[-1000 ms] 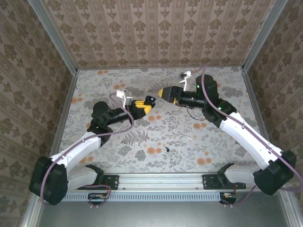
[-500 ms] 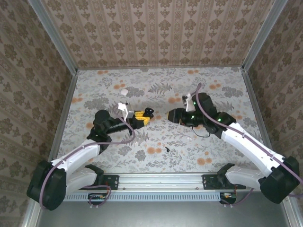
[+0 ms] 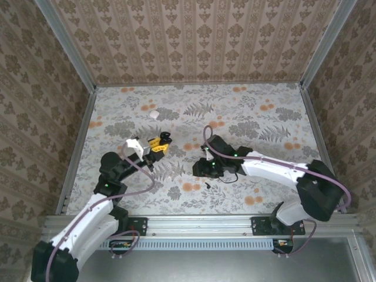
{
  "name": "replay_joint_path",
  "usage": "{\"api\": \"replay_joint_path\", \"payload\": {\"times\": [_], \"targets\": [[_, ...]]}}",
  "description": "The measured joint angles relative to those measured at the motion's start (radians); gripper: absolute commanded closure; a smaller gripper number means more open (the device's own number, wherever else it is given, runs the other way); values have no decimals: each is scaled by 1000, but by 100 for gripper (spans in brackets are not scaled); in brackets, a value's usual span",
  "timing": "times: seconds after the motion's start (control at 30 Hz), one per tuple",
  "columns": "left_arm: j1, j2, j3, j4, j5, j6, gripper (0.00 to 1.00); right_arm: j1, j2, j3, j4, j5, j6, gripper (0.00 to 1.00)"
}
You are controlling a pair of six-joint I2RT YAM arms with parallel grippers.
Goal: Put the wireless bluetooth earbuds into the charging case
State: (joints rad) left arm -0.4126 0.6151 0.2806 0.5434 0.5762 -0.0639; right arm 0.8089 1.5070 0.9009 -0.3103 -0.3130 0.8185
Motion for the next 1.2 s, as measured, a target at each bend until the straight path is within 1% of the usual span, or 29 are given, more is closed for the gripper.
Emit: {"api": "replay_joint_path", "payload": {"times": [0.2, 0.33, 0.47, 0.7, 0.8, 1.03, 1.2], "targets": [[35, -221, -32, -152, -104, 9, 100, 9, 154, 132, 7, 19, 4, 68], [55, -289, -32, -232, -140, 10, 100, 15, 263, 271, -5, 33, 3, 71], [68, -315, -33, -286, -178, 10, 100, 31, 410, 473, -24, 58, 5, 70], [74, -324, -32, -343, -224, 35, 100, 95, 610, 762, -103, 187, 50, 62], [74, -337, -27, -359, -249, 45, 100, 118, 696, 873, -134, 237, 60, 62], [76, -363, 4, -393, -308, 50, 100, 158, 908, 1189, -284, 382, 75, 63], [80, -419, 5, -410, -363, 51, 100, 164, 983, 1298, -326, 440, 95, 62]]}}
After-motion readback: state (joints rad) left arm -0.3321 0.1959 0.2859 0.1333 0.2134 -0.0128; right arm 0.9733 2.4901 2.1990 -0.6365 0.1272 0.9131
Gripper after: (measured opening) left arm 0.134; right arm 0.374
